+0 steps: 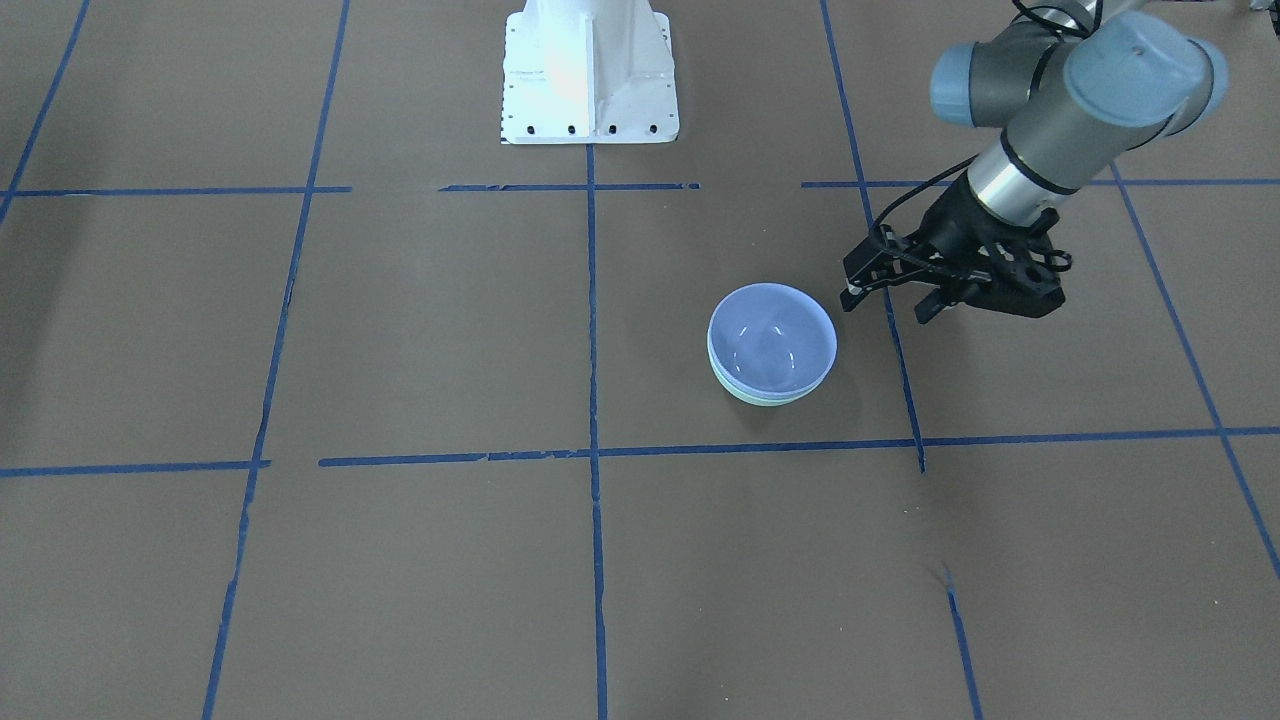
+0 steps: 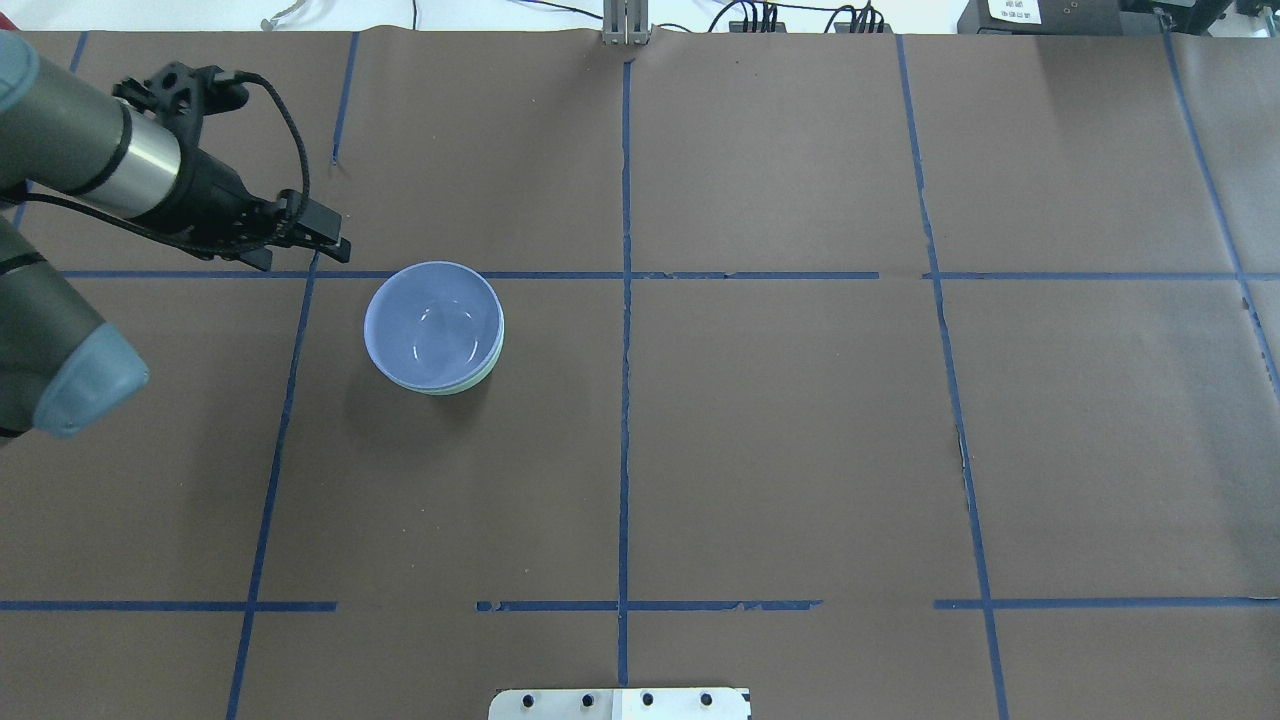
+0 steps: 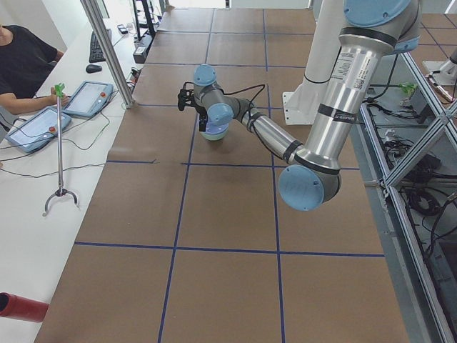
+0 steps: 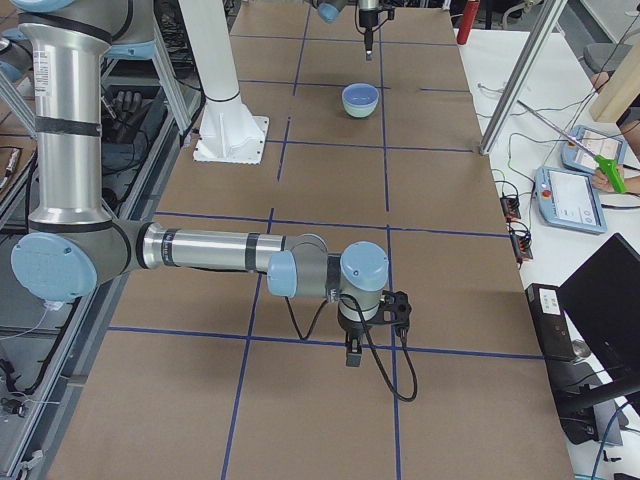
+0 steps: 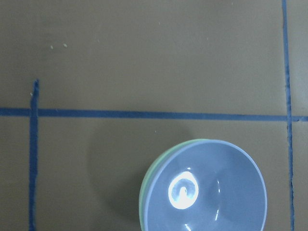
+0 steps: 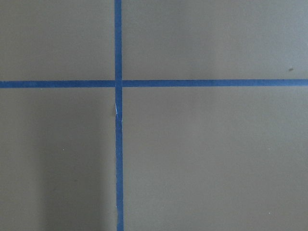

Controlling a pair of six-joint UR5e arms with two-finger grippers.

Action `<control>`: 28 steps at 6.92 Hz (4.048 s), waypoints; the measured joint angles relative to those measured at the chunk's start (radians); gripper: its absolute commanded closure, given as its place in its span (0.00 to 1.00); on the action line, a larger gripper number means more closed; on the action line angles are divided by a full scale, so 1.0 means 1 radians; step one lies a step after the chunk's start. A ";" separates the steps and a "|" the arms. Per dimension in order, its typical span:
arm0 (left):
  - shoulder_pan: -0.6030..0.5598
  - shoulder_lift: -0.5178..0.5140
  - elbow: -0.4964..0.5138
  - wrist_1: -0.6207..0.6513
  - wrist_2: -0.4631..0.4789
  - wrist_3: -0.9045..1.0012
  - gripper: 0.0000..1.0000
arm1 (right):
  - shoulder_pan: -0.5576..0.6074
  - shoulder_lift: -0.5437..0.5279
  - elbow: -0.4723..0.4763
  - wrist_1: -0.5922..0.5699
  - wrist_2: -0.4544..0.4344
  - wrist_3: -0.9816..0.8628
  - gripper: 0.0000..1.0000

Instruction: Stack blue bowl on green bowl

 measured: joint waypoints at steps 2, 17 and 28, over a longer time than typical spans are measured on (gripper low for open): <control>-0.132 0.001 -0.060 0.227 -0.001 0.279 0.00 | 0.000 0.000 0.000 0.000 0.000 0.000 0.00; -0.648 0.388 0.242 0.321 -0.103 1.128 0.00 | 0.000 0.000 0.000 0.000 -0.001 0.000 0.00; -0.647 0.391 0.254 0.314 -0.115 1.127 0.00 | 0.000 0.000 0.000 0.000 -0.001 0.000 0.00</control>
